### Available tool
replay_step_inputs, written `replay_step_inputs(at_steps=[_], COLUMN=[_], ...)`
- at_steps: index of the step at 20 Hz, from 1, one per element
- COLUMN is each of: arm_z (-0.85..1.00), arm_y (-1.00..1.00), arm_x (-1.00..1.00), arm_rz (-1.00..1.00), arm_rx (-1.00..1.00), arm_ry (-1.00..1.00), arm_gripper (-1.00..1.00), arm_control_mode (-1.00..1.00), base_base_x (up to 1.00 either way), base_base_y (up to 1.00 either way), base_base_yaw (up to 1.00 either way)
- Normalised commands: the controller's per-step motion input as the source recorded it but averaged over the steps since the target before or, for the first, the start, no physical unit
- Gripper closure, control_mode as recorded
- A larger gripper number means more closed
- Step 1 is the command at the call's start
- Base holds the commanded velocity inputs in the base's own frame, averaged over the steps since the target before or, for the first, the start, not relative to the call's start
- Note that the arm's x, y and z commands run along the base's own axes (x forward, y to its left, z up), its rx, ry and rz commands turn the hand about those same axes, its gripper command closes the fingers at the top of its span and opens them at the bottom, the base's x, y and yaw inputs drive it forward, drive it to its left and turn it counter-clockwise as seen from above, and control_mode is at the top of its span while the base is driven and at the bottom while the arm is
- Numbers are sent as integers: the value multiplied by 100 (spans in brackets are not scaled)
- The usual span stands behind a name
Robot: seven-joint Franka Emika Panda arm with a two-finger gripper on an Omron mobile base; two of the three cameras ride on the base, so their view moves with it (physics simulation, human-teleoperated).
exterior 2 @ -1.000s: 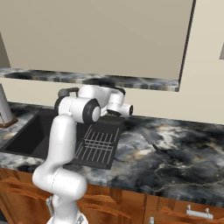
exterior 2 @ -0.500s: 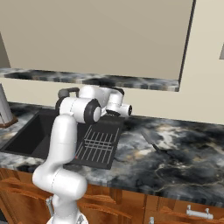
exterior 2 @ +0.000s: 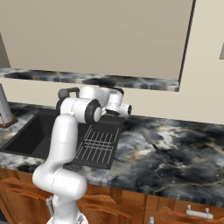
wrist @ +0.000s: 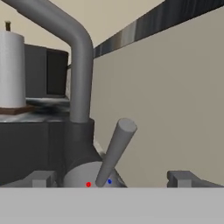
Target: Turn on the sink faucet. Then move the broccoli from the counter to the sink. Turn off the sink. Move the vegetable from the sink to the pot next to the stove. Finally move the pot to the rear left burner.
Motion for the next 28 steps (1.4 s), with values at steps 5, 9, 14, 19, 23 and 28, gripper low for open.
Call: replay_step_inputs(at_steps=[5,9,14,19,23,28], arm_z=[-5,-1,0,0,0,0], arm_y=[0,0,8,13,18,31], arm_x=[8,0,-3,-1,-5,-7], arm_rz=[2,5,8,9,9,5], arm_rx=[0,0,0,0,0,0], arm_ry=[1,0,0,0,0,0], arm_gripper=[-100,-100,-100,-100,-100,-100], arm_control_mode=[-100,-100,-100,-100,-100,-100], base_base_x=[0,0,0,0,0,0], base_base_y=[0,0,0,0,0,0], base_base_yaw=[0,0,0,0,0,0])
